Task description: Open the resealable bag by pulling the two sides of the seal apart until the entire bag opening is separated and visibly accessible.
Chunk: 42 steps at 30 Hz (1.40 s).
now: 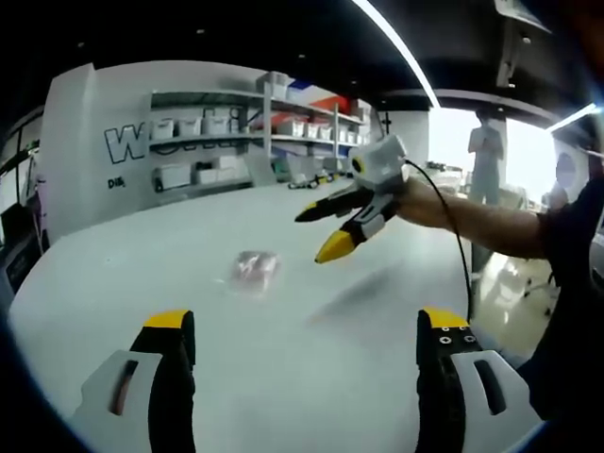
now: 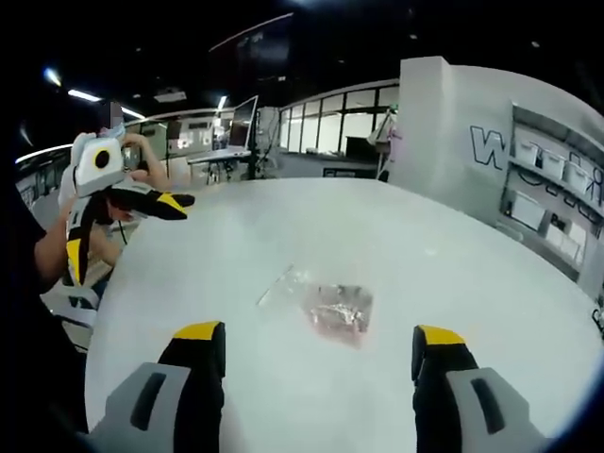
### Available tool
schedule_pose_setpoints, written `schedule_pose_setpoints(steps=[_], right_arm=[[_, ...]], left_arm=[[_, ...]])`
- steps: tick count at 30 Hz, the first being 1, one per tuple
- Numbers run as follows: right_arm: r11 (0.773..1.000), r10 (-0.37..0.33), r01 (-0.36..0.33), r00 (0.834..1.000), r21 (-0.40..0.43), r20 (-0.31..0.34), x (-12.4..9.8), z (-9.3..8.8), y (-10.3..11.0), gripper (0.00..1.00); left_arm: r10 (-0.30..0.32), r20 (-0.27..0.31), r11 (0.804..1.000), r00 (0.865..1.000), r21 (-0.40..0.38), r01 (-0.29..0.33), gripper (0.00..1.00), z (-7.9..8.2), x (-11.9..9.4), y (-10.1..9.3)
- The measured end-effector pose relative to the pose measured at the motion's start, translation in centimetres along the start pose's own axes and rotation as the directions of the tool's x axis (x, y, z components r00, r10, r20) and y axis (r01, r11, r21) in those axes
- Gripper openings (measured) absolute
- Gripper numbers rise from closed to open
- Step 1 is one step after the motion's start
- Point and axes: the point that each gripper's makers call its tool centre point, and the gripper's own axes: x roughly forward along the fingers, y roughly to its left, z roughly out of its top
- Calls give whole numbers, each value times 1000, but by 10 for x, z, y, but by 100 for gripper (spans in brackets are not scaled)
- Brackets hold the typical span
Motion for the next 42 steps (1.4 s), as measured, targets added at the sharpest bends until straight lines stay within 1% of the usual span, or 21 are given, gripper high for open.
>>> schedule_pose_setpoints(steps=[5, 20, 25, 42], right_arm=[[1000, 7, -7, 1000, -2, 0, 3, 1, 4, 81], [1000, 14, -14, 1000, -3, -6, 13, 0, 1, 81], [1000, 17, -17, 1000, -4, -6, 13, 0, 6, 81], [1000, 25, -25, 1000, -3, -9, 20, -2, 8, 81]], left_arm=[[3, -1, 1000, 1000, 1, -3, 96, 0, 0, 2], [2, -7, 1000, 1000, 3, -2, 96, -2, 1, 3], [1, -10, 1000, 1000, 1, -1, 96, -5, 2, 3], [4, -16, 1000, 1000, -2, -4, 96, -8, 4, 6]])
